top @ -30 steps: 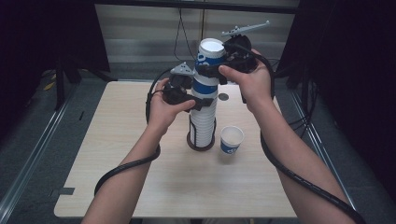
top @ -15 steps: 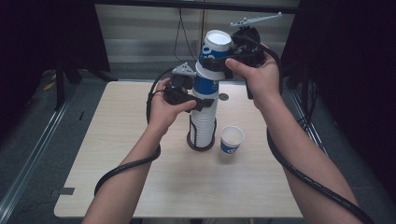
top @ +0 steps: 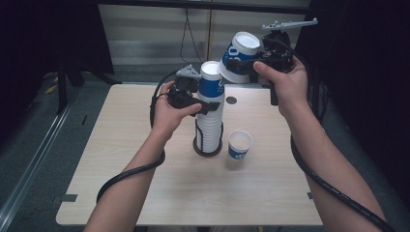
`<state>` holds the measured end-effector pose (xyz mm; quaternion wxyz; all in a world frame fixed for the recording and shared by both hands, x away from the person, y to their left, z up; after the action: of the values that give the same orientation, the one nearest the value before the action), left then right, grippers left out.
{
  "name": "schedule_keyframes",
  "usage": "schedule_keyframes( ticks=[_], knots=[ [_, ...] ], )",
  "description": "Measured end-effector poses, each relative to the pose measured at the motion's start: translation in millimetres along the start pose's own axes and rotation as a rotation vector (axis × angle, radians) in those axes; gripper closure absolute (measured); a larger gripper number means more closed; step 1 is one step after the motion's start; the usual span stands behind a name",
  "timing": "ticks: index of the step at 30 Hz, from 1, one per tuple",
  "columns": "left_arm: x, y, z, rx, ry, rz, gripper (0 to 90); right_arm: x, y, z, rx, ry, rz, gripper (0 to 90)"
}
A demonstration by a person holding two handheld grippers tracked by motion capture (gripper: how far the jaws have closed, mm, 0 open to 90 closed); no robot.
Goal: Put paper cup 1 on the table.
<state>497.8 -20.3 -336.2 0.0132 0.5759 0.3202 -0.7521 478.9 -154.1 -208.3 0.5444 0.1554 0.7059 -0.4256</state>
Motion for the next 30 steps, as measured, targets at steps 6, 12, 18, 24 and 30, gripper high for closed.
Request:
schedule_keyframes(
  ticks=[6, 12, 18, 24, 30],
  knots=[
    [0.0, -0.7, -1.2, -0.001, -0.006, -0.006, 12.7, 5.3, -10.1, 10.9, 0.021, 0.003, 0.000, 24.2],
    [0.5, -1.0, -0.8, -0.006, -0.006, -0.009, 12.4, 21.3, -16.8, 19.3, 0.042, -0.020, -0.030, 24.1],
    [2.9, -5.0, 0.2, -0.007, 0.005, -0.039, 13.0, 41.1, -14.0, 20.4, 0.028, -0.027, -0.060, 24.0],
    [6.3, -12.4, -0.5, -0.003, 0.002, -0.046, 15.7, 59.2, -8.8, 19.8, 0.025, -0.049, -0.109, 23.8],
    [10.6, -21.5, -1.0, -0.001, 0.012, -0.041, 15.7, 79.9, -2.7, 20.8, 0.015, -0.053, -0.143, 23.7]
  ],
)
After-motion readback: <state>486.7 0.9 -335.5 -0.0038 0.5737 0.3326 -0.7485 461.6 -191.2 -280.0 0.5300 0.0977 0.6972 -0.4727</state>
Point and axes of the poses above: each handheld gripper's, and its own axes: y roughly forward along the jaws, x roughly out of its underside, z roughly to its right, the point moved 7 cm from there along y, roughly forward along the jaws, and after that the axes turned 3 degrees about -y, right-handed, at the moved point
